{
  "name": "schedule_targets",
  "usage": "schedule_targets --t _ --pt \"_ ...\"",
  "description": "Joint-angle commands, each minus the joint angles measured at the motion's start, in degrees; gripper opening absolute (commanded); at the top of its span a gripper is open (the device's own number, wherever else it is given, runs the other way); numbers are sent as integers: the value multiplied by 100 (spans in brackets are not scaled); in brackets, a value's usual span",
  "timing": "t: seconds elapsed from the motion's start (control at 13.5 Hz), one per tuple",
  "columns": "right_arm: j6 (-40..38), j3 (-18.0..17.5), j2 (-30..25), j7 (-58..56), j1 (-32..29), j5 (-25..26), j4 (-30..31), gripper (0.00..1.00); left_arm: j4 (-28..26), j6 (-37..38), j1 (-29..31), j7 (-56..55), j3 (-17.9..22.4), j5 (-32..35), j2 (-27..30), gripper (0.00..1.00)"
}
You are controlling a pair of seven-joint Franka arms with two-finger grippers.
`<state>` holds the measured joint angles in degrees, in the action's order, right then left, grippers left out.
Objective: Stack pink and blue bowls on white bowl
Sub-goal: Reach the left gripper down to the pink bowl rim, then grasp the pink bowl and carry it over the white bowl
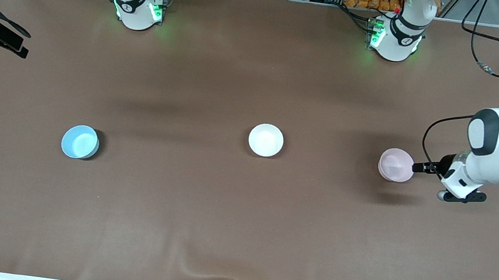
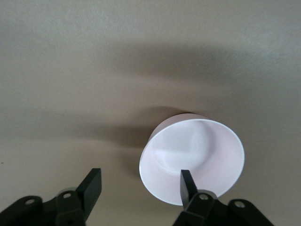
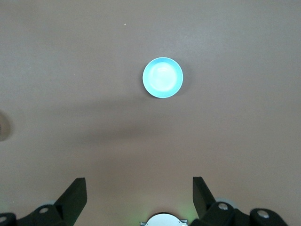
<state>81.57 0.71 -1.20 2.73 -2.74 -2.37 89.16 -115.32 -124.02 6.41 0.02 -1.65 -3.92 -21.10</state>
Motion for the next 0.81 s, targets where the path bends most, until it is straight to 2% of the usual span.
schedule_targets --t 0.0,0.15,0.22,0.3,0.44,0.52,0.74 --pt "-62 -1 14 34 37 79 -48 100 -88 -385 149 130 -46 -118 -271 70" --pt "-97 8 5 34 28 79 -57 100 -96 -439 159 130 -46 -118 -342 67" --pt "-106 8 5 34 28 79 -57 100 -140 -439 159 130 -55 -118 -360 60" --pt "-106 8 5 34 20 79 -57 100 -140 -439 159 130 -64 -118 -403 47" --pt "-106 8 5 34 28 79 -57 100 -140 -439 107 121 -72 -118 -421 7" --pt "-106 8 5 34 37 79 -57 100 -140 -439 98 121 -72 -118 -439 0" --pt "-106 8 5 34 37 87 -57 100 -149 -439 159 130 -265 -118 -405 0"
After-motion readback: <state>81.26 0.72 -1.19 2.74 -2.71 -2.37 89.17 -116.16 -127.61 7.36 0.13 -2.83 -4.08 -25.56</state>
